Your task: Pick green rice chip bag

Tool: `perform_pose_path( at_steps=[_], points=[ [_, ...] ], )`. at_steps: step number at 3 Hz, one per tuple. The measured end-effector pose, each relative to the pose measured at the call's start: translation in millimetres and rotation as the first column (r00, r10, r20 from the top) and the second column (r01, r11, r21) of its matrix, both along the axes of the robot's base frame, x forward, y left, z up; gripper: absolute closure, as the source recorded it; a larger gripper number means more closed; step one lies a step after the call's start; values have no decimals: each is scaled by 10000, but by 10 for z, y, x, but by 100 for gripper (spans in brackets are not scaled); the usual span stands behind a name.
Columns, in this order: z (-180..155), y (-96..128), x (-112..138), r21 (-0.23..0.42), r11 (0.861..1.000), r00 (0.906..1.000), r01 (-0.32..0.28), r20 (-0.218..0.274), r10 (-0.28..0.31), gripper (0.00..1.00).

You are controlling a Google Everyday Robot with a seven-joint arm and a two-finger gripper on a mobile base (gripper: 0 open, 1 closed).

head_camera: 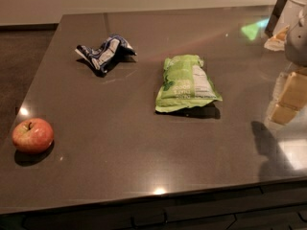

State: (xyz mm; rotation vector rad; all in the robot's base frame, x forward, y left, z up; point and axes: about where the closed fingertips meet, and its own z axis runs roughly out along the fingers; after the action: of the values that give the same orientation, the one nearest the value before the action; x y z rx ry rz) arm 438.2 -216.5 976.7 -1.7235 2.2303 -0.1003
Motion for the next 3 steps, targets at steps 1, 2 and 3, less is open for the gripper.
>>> perform_pose_path(
  at_steps=[1, 2, 3],
  points=[
    [21, 8, 39, 35, 10000, 10000, 64, 19, -64, 0],
    [-39, 66, 249, 116, 9983, 9982, 574, -192, -571, 0],
    [-196, 122, 508, 369, 9858, 9855, 1639, -507, -1619, 0]
  ],
)
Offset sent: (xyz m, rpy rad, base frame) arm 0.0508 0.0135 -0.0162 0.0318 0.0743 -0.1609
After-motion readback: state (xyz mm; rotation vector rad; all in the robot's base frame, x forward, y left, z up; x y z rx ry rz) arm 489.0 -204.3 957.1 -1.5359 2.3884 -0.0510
